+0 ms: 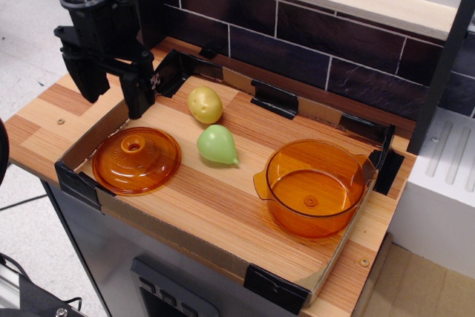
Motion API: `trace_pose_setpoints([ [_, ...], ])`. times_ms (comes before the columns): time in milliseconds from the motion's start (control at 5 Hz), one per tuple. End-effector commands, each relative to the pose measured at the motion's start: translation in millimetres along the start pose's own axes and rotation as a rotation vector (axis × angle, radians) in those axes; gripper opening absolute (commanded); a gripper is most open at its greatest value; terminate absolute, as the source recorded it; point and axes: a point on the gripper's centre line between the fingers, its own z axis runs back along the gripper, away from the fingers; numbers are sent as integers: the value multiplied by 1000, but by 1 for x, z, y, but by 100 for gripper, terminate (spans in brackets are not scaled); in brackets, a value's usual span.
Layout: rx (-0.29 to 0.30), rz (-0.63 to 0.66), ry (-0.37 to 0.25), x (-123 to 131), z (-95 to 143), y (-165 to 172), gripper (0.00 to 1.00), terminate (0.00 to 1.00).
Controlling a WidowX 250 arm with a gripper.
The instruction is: Put lid on pot
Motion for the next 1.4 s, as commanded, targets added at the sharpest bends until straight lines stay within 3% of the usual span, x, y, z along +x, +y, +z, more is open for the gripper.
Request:
trace_pose_setpoints([
  [0,6,-42,-16,-10,-20,-18,100,0],
  [400,27,-35,-25,-9,-38,-29,100,0],
  [800,33,-16,-39,-3,-40,-21,100,0],
  [1000,27,10,-34,-2,-41,-18,0,0],
  [1200,21,16,0,0,-34,-12,0,0],
])
